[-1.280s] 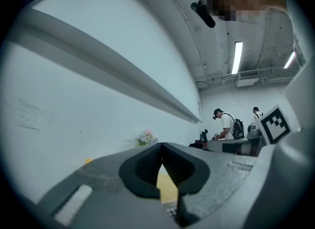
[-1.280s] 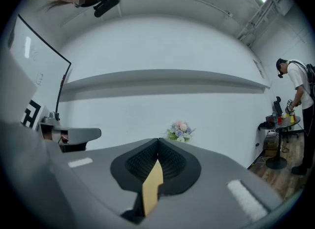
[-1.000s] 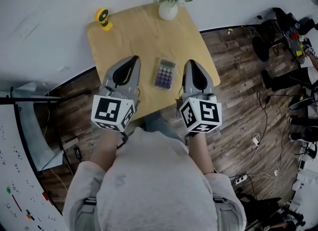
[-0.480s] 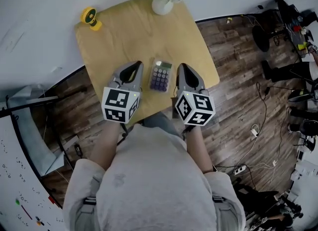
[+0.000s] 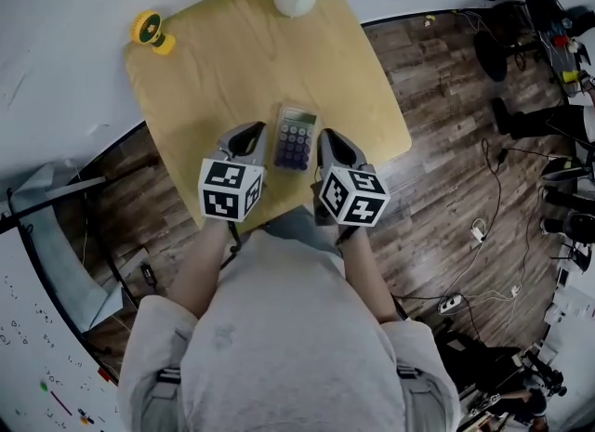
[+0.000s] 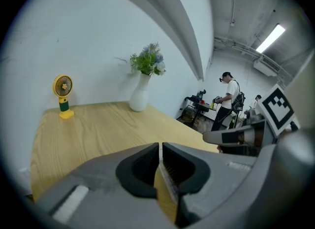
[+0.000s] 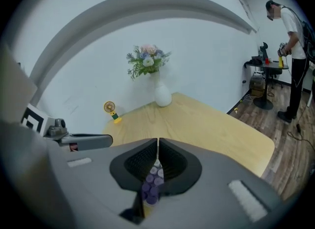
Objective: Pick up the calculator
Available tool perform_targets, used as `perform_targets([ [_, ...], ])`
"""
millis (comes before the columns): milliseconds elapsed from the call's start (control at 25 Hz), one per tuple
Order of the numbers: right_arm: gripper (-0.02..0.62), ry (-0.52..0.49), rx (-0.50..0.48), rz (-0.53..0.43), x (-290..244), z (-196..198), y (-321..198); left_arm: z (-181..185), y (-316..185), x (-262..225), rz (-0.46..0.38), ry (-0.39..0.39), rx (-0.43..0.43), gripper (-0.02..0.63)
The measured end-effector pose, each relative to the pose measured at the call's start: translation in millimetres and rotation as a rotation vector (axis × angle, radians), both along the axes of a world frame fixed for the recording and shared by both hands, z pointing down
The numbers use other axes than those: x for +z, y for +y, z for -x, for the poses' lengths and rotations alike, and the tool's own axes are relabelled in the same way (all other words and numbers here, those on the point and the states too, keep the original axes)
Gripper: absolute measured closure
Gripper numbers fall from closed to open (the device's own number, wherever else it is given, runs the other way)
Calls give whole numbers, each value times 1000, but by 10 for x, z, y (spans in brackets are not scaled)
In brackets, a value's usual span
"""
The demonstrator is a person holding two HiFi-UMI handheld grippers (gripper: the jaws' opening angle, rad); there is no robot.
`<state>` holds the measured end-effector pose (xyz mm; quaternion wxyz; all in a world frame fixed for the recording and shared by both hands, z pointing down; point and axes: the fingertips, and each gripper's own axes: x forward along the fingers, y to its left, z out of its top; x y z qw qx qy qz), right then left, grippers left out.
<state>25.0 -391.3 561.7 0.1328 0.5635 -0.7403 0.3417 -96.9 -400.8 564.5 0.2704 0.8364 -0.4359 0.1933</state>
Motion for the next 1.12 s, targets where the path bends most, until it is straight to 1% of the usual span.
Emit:
perform_targets([
  [40,580,-6,3,16,53,-2,14,-12,8,43,14,2,1,583],
  [120,572,-22,9,45,155,-5,41,-35,22,127,41,5,2,576],
  [240,550,-52,20,90,301,-7,84,-93,55,251,94,21,12,530],
  [360,529,-77,34,126,413,-4,123,-152,113,371,157,43,26,501],
  [480,500,-90,38,150,502,-5,142,-185,149,496,210,33,22,475],
  [520,489,-95,37,159,533,-2,147,-198,158,532,221,27,25,473],
  [640,464,-118,32,189,628,20,160,-245,168,616,259,37,26,427],
  [760,443,-138,27,215,707,42,171,-283,161,669,290,54,20,422],
  [880,431,-153,14,234,766,73,175,-325,156,697,307,69,28,402],
  [1000,416,-176,9,252,814,103,177,-367,161,719,331,90,34,402],
  [1080,406,-191,8,263,844,121,178,-393,164,743,345,99,38,376],
  [1120,402,-197,6,268,858,128,178,-408,166,756,352,103,41,374],
])
